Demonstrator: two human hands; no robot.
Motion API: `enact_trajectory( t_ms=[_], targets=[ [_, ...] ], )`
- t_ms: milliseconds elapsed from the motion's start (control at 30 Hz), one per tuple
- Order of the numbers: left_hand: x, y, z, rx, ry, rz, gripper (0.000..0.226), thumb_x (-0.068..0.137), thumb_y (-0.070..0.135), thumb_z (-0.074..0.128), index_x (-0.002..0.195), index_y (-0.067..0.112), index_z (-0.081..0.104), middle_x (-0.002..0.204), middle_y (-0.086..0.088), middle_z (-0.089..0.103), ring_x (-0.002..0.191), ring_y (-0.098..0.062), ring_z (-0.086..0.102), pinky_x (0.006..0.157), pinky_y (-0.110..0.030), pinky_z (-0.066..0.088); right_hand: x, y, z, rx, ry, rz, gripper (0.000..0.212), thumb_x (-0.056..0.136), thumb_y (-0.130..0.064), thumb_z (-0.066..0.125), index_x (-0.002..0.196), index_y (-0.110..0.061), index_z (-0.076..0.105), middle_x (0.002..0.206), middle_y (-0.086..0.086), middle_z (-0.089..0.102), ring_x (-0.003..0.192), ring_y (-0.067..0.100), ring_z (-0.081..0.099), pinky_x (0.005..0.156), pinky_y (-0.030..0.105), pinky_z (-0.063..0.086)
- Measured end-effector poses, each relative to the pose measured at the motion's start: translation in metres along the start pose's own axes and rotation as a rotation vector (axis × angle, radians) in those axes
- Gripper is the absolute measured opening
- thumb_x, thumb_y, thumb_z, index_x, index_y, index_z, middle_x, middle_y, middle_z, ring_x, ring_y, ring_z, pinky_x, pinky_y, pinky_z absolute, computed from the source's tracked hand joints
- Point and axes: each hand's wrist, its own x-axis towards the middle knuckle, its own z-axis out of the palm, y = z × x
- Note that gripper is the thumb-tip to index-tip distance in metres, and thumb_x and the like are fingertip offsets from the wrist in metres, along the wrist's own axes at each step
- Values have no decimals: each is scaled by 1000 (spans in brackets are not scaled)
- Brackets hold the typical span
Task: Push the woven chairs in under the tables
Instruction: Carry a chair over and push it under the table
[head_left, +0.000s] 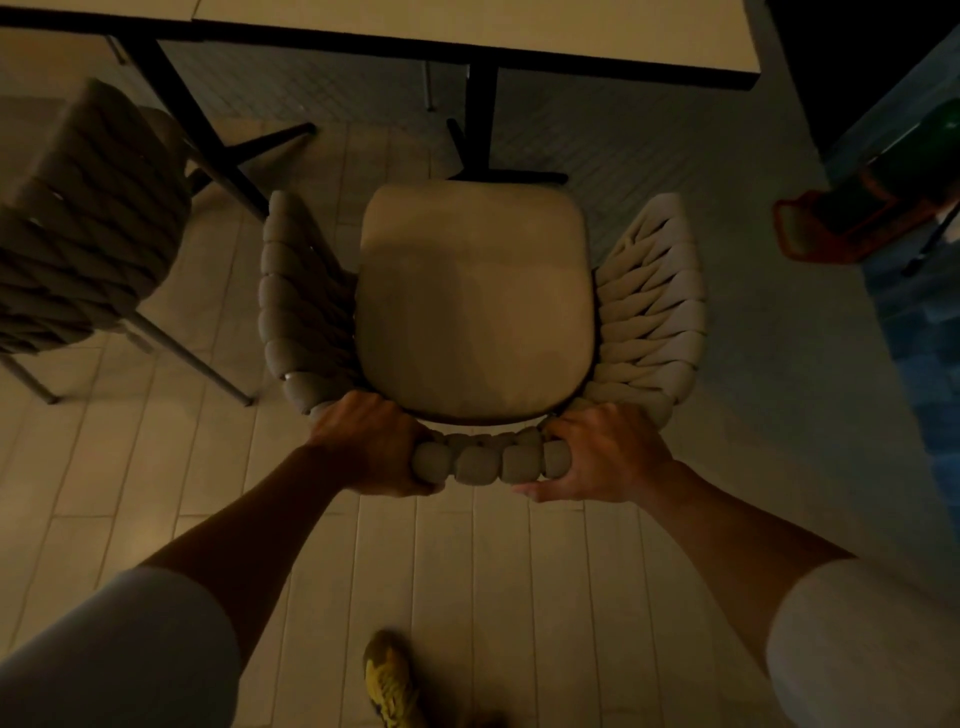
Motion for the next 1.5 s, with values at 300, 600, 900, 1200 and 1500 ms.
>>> enact_trajectory(
  t_ms=[300, 600, 900, 1200, 1500],
  targets=[
    [28, -24, -17, 11, -2, 10, 64, 67, 90, 42, 114, 52, 64, 80, 21, 68, 72, -6, 60, 69, -26, 50, 38, 18, 0, -54, -14, 0, 89, 59, -108, 34, 82, -33, 75, 82, -16, 73, 77, 7, 66, 60, 27, 50],
    [48, -38, -29, -18, -41, 31, 57, 72, 86, 50, 114, 50, 62, 81, 21, 67, 70, -5, 55, 74, -26, 52, 59, 26, -3, -45, 3, 24, 83, 61, -106, 39, 76, -31, 73, 75, -15, 70, 68, 9, 64, 56, 26, 48],
    [64, -49, -40, 2, -23, 36, 56, 69, 83, 52, 112, 50, 63, 87, 19, 69, 83, -11, 67, 77, -29, 52, 78, 34, -7, -52, -14, 40, 88, 59, -108, 35, 80, -32, 75, 80, -16, 71, 72, 6, 62, 58, 22, 40],
    [85, -61, -52, -1, -5, 46, 55, 71, 83, 54, 116, 52, 62, 91, 22, 70, 85, -9, 66, 70, -27, 40, 100, 51, -5, -73, -3, 39, 85, 58, -108, 40, 77, -32, 73, 76, -17, 71, 67, 5, 61, 58, 22, 30],
    [119, -78, -63, 11, -14, 43, 64, 66, 88, 44, 120, 56, 57, 92, 23, 69, 84, -8, 66, 76, -28, 53, 130, 74, -7, -4, 35, 31, 84, 60, -106, 43, 77, -31, 75, 75, -15, 71, 66, 7, 62, 56, 24, 43]
  ],
)
